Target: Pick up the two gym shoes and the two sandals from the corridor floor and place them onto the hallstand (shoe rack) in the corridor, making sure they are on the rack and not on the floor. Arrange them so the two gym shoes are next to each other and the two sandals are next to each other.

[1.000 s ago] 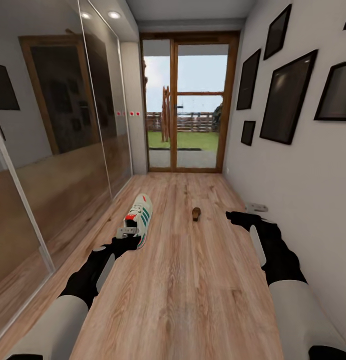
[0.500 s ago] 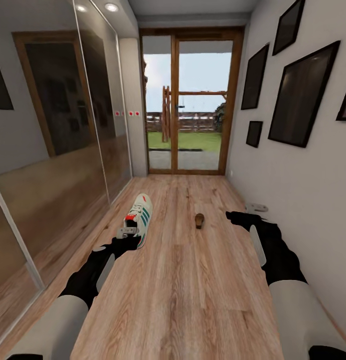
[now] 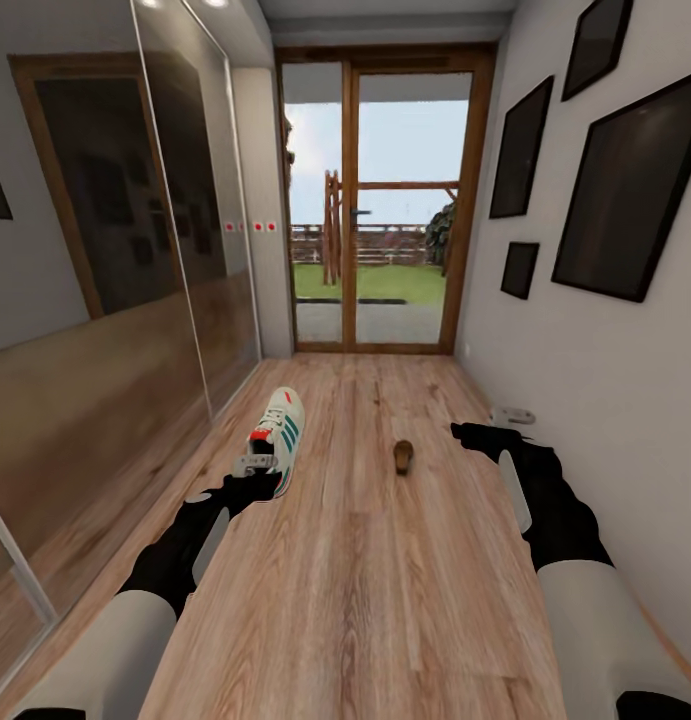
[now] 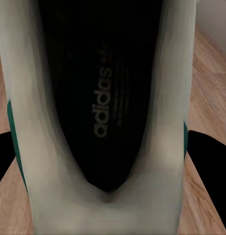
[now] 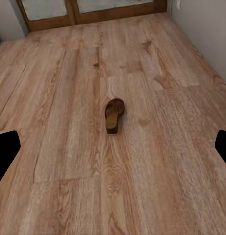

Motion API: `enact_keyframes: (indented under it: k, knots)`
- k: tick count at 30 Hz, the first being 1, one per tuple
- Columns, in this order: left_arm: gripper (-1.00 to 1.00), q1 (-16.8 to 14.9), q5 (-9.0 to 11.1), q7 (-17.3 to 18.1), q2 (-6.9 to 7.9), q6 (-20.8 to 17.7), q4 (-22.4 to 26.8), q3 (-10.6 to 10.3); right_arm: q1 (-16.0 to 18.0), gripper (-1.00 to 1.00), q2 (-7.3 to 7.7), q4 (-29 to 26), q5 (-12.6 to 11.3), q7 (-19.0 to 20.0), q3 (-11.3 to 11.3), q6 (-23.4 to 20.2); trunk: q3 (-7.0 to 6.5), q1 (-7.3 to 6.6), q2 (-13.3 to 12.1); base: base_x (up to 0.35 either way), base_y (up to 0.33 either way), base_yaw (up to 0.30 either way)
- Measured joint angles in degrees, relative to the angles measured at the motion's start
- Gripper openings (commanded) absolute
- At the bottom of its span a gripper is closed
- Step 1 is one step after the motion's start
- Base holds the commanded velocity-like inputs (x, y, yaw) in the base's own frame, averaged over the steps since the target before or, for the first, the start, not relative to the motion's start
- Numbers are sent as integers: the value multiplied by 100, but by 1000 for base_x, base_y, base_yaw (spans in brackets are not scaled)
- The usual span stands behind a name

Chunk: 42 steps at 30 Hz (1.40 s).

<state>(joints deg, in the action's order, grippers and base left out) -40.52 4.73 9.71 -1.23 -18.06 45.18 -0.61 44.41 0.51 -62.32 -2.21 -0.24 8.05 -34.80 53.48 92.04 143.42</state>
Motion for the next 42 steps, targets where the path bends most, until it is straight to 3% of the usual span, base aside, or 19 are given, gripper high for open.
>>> enact_keyframes:
  k: [42]
  knots:
    - [-100, -2, 0, 0, 0, 0, 0, 0, 0, 100, -3, 0, 2, 0, 0, 1, -3, 0, 0, 345, 0, -6]
